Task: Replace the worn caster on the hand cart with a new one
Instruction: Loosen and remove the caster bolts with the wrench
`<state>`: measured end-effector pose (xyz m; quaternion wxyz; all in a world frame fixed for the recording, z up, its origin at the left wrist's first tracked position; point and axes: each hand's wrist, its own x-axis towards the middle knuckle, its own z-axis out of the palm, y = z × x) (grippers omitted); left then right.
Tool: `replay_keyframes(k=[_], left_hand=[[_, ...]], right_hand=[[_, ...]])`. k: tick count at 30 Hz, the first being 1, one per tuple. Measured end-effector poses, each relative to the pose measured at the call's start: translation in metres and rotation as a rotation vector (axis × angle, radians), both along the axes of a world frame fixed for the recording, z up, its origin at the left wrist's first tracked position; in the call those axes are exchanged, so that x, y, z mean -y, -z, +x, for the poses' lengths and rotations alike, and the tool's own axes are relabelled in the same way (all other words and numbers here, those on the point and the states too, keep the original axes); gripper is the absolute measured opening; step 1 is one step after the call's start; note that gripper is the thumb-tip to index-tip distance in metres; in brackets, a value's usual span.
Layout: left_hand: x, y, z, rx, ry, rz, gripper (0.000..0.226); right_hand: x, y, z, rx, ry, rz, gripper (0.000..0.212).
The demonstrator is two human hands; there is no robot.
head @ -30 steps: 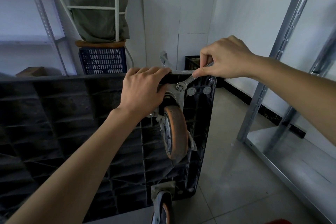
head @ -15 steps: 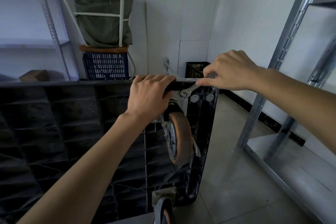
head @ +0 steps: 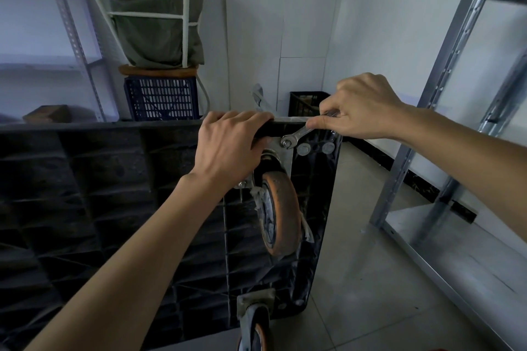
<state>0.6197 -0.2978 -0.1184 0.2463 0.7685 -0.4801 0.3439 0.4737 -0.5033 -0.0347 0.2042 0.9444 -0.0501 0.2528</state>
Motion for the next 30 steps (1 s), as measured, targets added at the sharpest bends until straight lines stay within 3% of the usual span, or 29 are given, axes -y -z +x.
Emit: replay_keyframes(k=[5, 14, 23, 25, 30], left_hand=[[0.0, 0.0, -0.001, 0.004, -0.002, 0.003, 0.039], [0.001, 0.0, 0.001, 0.009, -0.002, -0.001, 0.038], [0.002, 0.002, 0.001, 0.025, -0.015, -0.009, 0.037], [0.003, 0.001, 0.001, 0.018, -0.009, -0.004, 0.038], [0.002, 0.001, 0.0, 0.008, -0.013, -0.004, 0.037]], right_hand=[[-0.005, 0.001, -0.003, 0.017, 0.02, -0.005, 0.077], [-0.013, -0.004, -0.006, -0.055, 0.054, -0.042, 0.065], [-0.024, -0.023, -0.012, -0.151, 0.056, -0.344, 0.054], [-0.025, -0.023, -0.016, -0.14, 0.063, -0.251, 0.058], [-0.021, 0.024, -0.03, 0.074, 0.104, 0.204, 0.054]])
